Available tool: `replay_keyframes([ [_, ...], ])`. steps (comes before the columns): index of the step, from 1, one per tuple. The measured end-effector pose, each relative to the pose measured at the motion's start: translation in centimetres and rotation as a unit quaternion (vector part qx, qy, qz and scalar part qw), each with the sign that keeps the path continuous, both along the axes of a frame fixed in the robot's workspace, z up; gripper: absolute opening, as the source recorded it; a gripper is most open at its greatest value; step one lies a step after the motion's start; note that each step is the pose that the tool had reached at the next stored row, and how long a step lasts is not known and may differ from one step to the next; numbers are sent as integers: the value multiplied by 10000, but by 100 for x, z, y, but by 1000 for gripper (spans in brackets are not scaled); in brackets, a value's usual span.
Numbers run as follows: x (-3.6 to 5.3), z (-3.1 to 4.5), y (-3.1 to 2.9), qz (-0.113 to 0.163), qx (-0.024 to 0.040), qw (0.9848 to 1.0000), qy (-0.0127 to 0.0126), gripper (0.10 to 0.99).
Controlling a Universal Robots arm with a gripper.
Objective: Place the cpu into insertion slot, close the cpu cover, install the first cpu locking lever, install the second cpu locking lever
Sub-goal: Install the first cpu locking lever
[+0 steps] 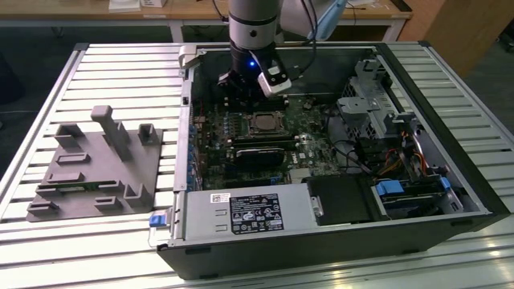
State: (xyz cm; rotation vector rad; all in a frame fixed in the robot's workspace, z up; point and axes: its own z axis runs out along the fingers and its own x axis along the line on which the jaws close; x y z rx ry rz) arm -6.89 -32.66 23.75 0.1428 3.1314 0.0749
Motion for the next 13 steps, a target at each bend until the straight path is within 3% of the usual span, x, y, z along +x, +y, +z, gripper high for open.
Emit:
replay_keyframes([
  [5,-30,16,0,1,-1,10000,-8,106],
  [13,-32,114,0,0,0,10000,-11,106],
])
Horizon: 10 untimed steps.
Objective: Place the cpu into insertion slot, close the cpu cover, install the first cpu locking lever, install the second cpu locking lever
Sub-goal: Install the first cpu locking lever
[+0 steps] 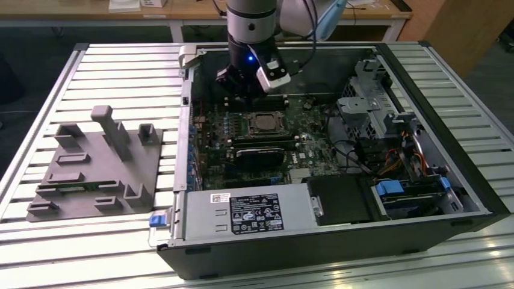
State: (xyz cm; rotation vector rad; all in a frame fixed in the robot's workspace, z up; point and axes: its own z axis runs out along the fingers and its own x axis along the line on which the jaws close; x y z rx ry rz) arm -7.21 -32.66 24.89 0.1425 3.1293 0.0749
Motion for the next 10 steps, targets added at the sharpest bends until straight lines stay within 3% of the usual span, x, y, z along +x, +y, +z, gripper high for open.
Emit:
replay_keyframes([
  [6,0,69,0,0,0,10000,-3,106],
  [10,-9,73,0,-1,0,10000,-7,106],
])
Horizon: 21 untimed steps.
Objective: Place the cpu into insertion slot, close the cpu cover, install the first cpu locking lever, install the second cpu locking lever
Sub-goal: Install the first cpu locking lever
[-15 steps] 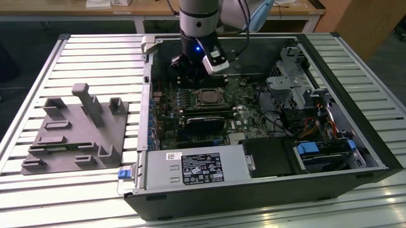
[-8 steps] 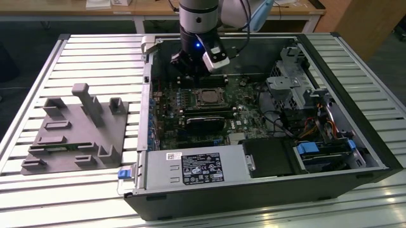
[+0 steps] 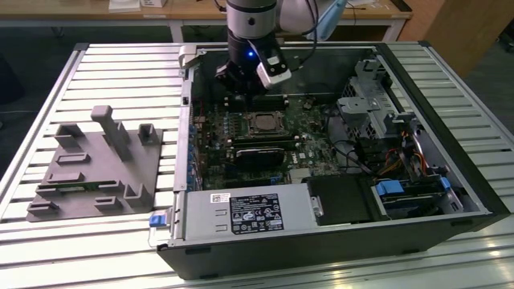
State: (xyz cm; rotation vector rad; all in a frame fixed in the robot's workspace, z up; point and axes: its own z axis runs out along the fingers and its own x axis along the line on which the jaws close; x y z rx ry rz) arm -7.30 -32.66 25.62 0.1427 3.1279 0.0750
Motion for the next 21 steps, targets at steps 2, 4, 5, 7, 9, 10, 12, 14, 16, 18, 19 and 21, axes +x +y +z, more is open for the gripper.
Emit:
replay_keyframes([
  [2,-34,0,0,1,0,10000,-5,106],
  [4,-81,0,0,1,4,10000,-10,106],
  [5,-105,0,0,1,8,10000,-11,106],
  [7,-145,-1,0,1,34,10000,-14,106],
  [9,-175,-2,0,0,102,9999,-15,106],
  [10,-183,-2,0,2,165,9999,-14,106],
  [12,-194,-3,0,1,332,9994,-15,106],
  [14,-203,-4,-1,0,499,9988,-15,106],
  [16,-215,-5,-1,0,620,9981,-15,106],
  [18,-229,-8,-1,0,710,9975,-15,106],
  [19,-236,-9,-1,0,759,9971,-15,106],
  [21,-242,-13,-1,0,851,9964,-15,106],
])
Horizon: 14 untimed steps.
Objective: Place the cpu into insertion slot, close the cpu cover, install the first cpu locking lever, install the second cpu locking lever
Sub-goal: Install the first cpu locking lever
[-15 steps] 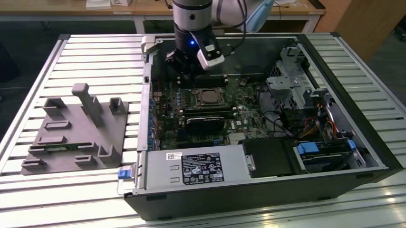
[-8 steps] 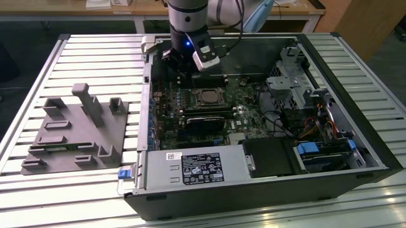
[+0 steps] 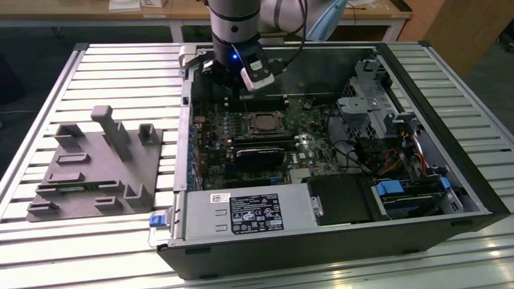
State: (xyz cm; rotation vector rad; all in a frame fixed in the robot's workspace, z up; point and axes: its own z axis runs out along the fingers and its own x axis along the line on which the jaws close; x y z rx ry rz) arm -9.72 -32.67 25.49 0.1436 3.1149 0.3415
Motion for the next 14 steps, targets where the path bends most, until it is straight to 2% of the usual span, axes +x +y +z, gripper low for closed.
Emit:
replay_keyframes([
  [2,0,-9,1,-1,35,10000,-1,106],
  [6,17,-25,1,0,60,10000,0,106],
  [14,155,-44,0,0,70,10000,0,106],
])
